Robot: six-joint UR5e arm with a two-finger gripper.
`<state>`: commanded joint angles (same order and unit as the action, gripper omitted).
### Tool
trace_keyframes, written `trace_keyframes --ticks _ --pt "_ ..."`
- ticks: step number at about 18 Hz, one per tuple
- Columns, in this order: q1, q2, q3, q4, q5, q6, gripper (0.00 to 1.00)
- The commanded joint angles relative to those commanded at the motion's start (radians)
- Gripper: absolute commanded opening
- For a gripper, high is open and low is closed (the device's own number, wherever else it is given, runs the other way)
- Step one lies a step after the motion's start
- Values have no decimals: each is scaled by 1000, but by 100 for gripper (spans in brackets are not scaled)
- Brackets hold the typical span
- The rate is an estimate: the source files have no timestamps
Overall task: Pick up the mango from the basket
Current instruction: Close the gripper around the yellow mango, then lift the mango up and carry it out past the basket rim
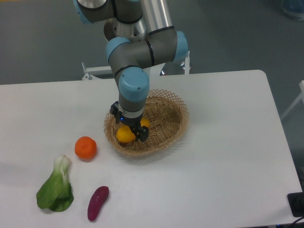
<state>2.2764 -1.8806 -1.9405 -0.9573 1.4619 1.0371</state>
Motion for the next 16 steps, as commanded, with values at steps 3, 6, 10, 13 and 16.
trace_keyframes --ticks 3,6,10,13,16 --pt "-12 -17 0 20 3 -14 100" --pt "-15 -34 -2 32 28 -15 99" --pt "-15 -26 3 31 31 -11 30" --pt "-14 -23 23 31 32 -6 26" --pt "-9 -5 54 17 34 -3 26"
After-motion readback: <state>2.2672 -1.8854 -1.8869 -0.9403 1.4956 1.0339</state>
